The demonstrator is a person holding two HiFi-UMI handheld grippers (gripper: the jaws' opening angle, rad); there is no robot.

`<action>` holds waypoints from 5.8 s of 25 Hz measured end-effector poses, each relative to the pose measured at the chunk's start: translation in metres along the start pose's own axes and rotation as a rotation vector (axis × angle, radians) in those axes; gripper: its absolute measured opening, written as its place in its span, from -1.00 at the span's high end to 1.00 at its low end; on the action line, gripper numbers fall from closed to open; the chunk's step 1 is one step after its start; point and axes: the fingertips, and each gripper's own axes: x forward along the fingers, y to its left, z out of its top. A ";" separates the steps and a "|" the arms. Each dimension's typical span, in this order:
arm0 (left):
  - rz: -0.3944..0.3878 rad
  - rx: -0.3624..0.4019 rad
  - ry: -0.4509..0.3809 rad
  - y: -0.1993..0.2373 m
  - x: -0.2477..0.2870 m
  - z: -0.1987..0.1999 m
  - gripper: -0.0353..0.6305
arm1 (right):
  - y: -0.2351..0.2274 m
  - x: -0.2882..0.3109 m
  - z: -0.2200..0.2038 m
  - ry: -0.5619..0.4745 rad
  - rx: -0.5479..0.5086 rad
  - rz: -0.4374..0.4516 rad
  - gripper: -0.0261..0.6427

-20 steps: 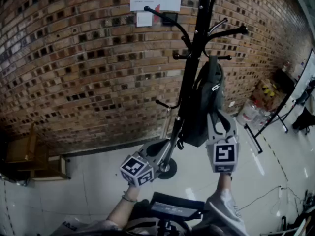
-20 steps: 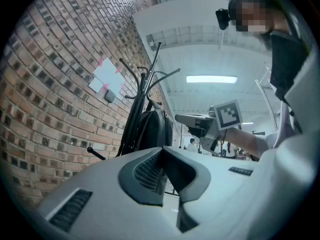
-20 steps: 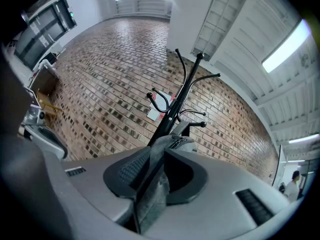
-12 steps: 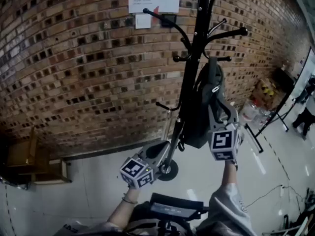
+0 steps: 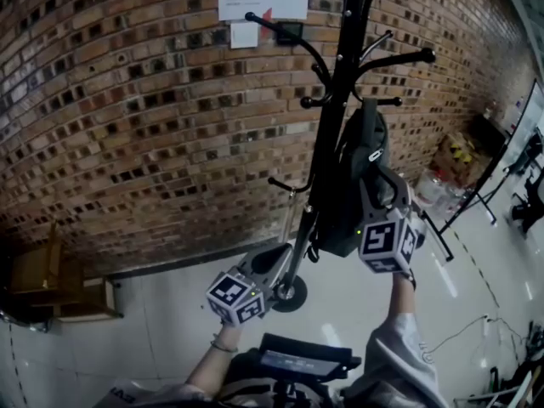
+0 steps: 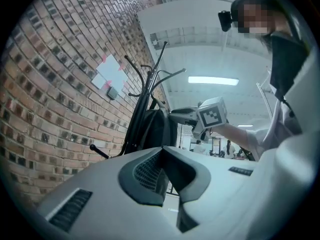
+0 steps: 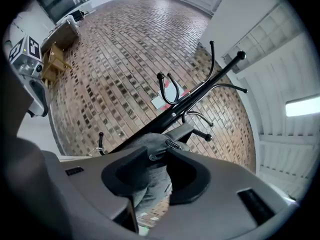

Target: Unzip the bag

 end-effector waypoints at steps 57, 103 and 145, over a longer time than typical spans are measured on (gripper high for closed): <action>-0.008 -0.073 -0.004 0.015 0.001 -0.008 0.87 | 0.003 -0.015 0.011 -0.054 -0.191 0.030 0.89; 0.012 -0.089 0.035 0.012 -0.005 -0.027 0.87 | 0.113 -0.037 -0.090 0.089 -0.069 0.243 0.90; 0.033 -0.112 0.068 0.014 -0.002 -0.029 0.87 | 0.148 -0.043 -0.142 0.187 0.586 0.229 0.79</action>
